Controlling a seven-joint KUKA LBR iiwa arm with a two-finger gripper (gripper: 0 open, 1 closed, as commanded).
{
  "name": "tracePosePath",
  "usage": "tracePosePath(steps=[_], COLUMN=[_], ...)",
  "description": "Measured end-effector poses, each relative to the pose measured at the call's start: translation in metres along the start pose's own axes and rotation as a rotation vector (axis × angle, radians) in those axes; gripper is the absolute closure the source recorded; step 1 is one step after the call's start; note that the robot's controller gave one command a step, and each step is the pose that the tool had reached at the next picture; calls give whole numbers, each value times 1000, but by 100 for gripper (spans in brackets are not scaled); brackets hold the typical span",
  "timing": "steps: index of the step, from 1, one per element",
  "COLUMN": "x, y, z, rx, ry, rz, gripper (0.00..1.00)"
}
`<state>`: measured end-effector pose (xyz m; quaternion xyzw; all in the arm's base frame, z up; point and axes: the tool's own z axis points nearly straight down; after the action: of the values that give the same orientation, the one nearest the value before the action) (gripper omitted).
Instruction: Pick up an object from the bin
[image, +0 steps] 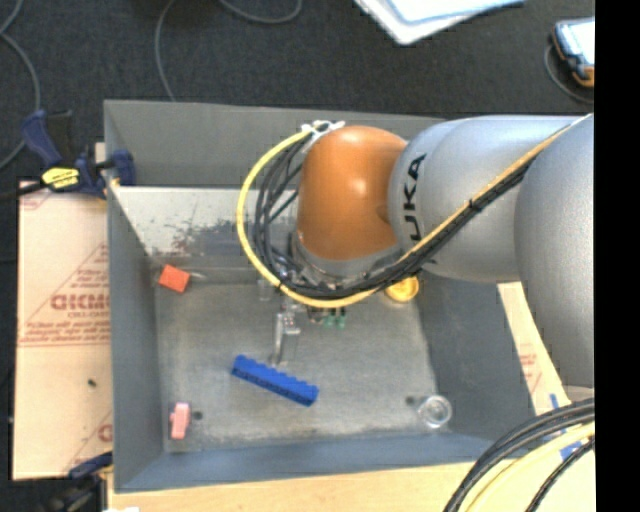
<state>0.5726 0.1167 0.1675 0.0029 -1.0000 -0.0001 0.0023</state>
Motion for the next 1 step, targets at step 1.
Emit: tracePosePath(steps=[1], x=[-2], y=[-1], z=[-5], rx=[-1], ry=[-8], rz=[4], gripper=[0])
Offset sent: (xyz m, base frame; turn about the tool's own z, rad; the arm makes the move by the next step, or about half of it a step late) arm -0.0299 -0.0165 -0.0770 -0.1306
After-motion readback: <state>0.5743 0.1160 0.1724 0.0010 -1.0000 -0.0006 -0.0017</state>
